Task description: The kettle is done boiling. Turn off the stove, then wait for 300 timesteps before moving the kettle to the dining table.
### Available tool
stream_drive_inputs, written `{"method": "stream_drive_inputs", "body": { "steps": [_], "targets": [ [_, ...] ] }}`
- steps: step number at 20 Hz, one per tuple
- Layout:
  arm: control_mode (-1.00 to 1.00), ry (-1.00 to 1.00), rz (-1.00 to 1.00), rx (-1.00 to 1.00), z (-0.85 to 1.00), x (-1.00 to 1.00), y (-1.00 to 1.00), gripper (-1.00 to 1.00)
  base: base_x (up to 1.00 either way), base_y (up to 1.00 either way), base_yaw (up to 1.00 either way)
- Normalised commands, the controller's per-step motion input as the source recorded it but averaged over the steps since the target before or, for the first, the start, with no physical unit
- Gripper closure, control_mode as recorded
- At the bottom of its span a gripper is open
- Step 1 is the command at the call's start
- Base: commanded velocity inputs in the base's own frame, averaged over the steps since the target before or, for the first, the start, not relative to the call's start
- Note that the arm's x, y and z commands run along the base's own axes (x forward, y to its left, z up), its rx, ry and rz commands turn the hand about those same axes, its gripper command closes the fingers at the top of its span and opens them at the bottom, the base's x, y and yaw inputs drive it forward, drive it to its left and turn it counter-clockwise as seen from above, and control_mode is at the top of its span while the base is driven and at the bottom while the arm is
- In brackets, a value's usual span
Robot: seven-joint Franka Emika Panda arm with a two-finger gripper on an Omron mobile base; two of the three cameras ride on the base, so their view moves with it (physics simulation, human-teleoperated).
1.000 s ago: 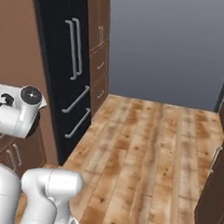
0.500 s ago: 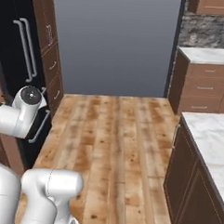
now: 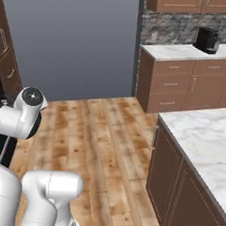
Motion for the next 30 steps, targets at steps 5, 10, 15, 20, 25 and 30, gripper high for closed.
{"method": "stream_drive_inputs", "body": {
  "steps": [5, 10, 15, 20, 25, 30],
  "targets": [
    [1.0, 0.0, 0.0, 0.0, 0.0, 0.0, 0.0, 1.0, 0.68, 0.5, -0.35],
    [1.0, 0.0, 0.0, 0.0, 0.0, 0.0, 0.0, 1.0, 0.47, 0.41, -0.4],
    [1.0, 0.0, 0.0, 0.0, 0.0, 0.0, 0.0, 1.0, 0.21, 0.33, -0.46],
    [1.0, 0.0, 0.0, 0.0, 0.0, 0.0, 0.0, 1.0, 0.17, 0.46, -0.52],
    [1.0, 0.0, 0.0, 0.0, 0.0, 0.0, 0.0, 1.0, 0.23, 0.49, -0.51],
    [1.0, 0.0, 0.0, 0.0, 0.0, 0.0, 0.0, 1.0, 0.29, 0.59, -0.52]
  ]
}}
